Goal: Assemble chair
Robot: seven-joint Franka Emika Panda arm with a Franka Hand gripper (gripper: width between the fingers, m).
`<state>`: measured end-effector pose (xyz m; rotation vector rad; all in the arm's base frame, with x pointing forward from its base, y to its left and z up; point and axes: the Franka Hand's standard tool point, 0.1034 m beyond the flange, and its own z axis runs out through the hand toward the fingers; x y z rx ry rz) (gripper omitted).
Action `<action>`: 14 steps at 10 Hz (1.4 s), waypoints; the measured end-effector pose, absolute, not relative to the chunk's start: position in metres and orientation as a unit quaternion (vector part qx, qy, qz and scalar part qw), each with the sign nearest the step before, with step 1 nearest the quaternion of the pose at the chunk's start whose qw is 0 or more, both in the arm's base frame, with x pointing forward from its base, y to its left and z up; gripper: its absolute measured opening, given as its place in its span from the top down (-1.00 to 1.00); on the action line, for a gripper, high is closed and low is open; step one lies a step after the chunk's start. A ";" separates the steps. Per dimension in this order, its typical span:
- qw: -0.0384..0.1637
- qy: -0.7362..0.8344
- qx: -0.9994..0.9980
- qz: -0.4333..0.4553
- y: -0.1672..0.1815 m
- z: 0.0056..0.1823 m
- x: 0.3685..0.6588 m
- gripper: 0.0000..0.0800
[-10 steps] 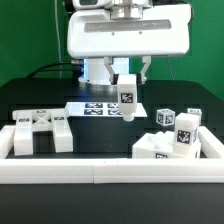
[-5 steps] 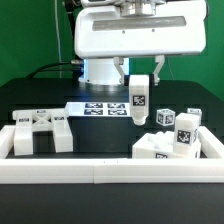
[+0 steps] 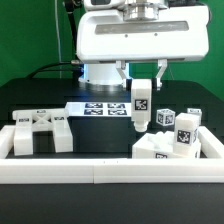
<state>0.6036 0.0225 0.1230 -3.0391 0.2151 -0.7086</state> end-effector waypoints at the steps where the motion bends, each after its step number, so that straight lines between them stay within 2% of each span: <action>1: -0.001 0.063 -0.963 -0.262 0.023 0.123 0.607 0.27; 4: -0.007 0.050 -0.962 -0.267 0.023 0.118 0.608 0.27; 9: -0.010 0.041 -0.965 -0.261 0.031 0.104 0.592 0.27; 14: -0.010 0.038 -0.966 -0.255 0.032 0.098 0.588 0.27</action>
Offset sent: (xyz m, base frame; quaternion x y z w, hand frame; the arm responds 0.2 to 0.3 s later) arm 0.0030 -0.0033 -0.0052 -0.0067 0.0012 -0.0273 0.9996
